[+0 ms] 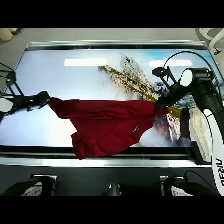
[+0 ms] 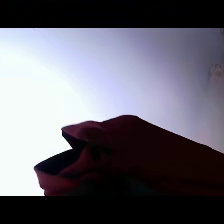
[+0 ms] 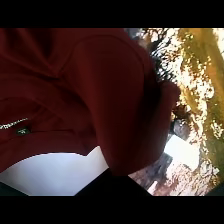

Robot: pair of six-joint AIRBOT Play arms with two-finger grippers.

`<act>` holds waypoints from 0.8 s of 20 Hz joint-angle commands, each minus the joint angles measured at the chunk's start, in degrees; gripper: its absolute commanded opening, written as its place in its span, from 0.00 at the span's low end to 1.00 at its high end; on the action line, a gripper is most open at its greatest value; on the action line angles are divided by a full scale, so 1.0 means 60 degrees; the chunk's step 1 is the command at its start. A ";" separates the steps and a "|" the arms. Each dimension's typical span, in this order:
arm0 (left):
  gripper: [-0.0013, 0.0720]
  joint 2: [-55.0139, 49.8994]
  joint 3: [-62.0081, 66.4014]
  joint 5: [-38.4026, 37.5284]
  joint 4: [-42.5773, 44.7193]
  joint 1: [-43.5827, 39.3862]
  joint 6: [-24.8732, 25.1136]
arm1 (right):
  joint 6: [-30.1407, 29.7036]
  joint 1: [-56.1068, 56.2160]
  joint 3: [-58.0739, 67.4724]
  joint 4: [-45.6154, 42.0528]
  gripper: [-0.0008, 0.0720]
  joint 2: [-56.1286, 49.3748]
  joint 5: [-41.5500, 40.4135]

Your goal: Fold the shirts.

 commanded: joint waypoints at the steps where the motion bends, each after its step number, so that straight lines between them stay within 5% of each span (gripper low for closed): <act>1: 0.97 -0.0991 0.0375 -0.1213 -0.0798 0.0033 0.1093 | -0.0222 0.0007 -0.0178 0.0266 0.03 -0.0401 0.0098; 3: 1.00 -0.1009 0.0772 -0.3304 -0.0637 0.0251 0.1843 | -0.0361 0.0007 -0.0178 0.0266 0.03 -0.0401 0.0149; 6: 1.00 -0.0750 0.0627 -0.5778 -0.0455 0.0280 0.1851 | -0.0576 0.0007 -0.0178 0.0266 0.03 -0.0401 0.0186; 11: 0.99 0.0047 -0.2157 -0.5479 -0.1024 -0.1144 0.1537 | -0.0579 0.0007 -0.0178 0.0270 0.03 -0.0401 0.0240; 16: 0.99 0.0029 -0.3716 -0.3544 -0.1450 -0.3523 0.0703 | -0.0619 0.0007 -0.0178 0.0270 0.03 -0.0401 0.0295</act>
